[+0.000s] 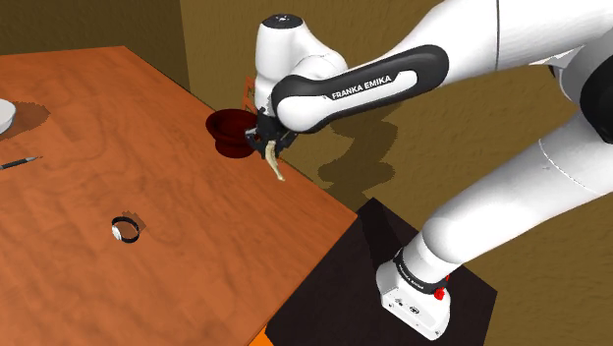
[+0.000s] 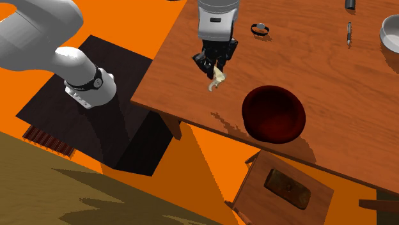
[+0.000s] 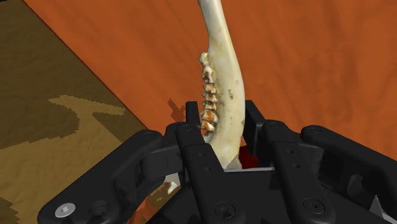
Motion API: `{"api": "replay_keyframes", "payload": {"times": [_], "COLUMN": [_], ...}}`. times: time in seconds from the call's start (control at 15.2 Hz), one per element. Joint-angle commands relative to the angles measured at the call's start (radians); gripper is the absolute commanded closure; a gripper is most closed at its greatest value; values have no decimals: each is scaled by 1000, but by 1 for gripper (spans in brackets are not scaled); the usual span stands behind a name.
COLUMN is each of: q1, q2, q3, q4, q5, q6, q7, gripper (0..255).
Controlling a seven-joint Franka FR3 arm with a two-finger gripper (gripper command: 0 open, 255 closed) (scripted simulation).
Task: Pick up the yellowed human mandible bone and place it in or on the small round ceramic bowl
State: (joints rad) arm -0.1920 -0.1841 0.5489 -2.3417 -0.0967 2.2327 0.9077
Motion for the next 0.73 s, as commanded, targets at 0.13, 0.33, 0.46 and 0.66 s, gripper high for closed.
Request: {"api": "replay_keyframes", "payload": {"times": [0.13,0.33,0.46,0.66], "q1": [4,6,7,-22], "q2": [-26,-45,-55,71], "q3": [-8,-14,-18,-6], "q4": [34,60,77,197], "q5": [19,31,38,-33], "q6": [-56,-97,-123,-134], "q7": [-22,-36,-44,-19], "gripper": [255,255,255,255]}}
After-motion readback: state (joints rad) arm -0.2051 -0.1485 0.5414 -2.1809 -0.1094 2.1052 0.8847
